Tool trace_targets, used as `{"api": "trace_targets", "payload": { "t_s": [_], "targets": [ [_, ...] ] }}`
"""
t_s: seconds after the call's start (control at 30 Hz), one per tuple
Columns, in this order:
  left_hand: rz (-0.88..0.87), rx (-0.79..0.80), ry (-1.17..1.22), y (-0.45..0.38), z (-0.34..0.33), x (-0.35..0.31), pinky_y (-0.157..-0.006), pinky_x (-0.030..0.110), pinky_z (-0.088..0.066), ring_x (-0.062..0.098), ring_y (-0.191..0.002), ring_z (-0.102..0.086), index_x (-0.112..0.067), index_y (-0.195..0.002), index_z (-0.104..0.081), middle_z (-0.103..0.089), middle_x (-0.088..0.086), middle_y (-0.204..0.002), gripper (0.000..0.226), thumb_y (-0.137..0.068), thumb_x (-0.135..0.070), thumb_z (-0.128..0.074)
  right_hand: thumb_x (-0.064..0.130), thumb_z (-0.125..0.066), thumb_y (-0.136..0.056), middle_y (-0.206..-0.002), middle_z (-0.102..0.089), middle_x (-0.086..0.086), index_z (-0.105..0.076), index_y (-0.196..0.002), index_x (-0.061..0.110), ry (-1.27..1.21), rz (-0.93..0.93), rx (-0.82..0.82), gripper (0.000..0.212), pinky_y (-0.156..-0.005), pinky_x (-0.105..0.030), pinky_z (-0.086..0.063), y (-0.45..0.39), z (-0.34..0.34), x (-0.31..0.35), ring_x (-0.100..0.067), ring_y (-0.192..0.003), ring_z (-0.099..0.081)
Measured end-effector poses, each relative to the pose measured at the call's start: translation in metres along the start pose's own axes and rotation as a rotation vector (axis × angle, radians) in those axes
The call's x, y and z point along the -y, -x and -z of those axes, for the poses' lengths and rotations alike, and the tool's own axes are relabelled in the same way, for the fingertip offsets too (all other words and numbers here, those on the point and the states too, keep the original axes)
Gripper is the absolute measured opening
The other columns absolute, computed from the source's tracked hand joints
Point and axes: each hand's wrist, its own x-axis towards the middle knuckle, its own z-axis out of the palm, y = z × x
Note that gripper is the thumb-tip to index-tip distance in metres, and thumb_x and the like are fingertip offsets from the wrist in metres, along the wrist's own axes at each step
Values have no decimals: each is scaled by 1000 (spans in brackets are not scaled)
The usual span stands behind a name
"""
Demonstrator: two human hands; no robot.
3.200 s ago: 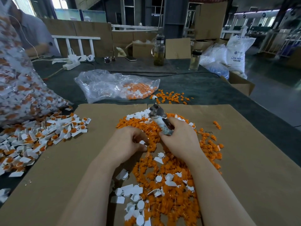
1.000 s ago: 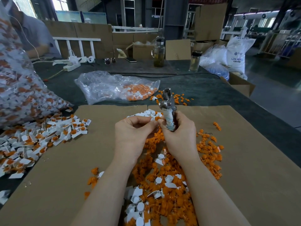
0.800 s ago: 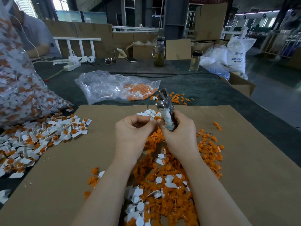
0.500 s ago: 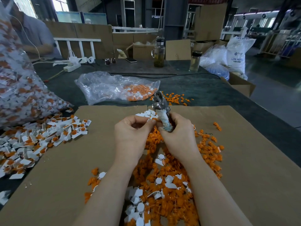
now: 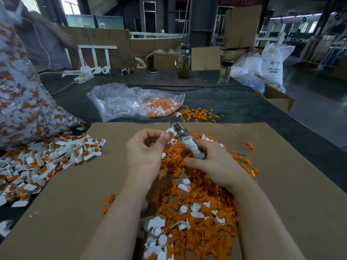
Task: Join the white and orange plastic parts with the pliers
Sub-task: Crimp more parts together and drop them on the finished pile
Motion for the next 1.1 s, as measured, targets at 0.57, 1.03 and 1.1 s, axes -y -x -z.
{"api": "trace_targets", "payload": {
  "t_s": [0.57, 1.03, 1.1],
  "targets": [
    [-73, 85, 10, 2, 5, -5, -57, 8, -49, -3, -64, -68, -13, -83, -68, -71, -14, -67, 8, -86, -6, -70, 20, -66, -89, -83, -63, 3, -63, -90, 24, 66, 30, 65, 5, -69, -29, -49, -1, -5, 1, -9, -74, -60],
    [-52, 64, 78, 3, 4, -6, -57, 8, -50, -2, -62, -67, -6, -87, -68, -70, -6, -69, 5, -87, -2, -68, 7, -59, -88, -74, -59, -1, -64, -92, 16, 139, 38, 27, 11, -48, -18, -41, -5, -11, 0, -2, -57, -52],
    [-49, 62, 73, 1, 4, -5, -58, 9, -50, -1, -64, -68, -7, -88, -69, -71, -6, -68, 4, -87, -2, -68, 6, -59, -87, -73, -58, 0, -61, -87, 21, 151, 38, 11, 15, -48, -19, -41, -5, -12, 0, -2, -57, -52]
  ]
}}
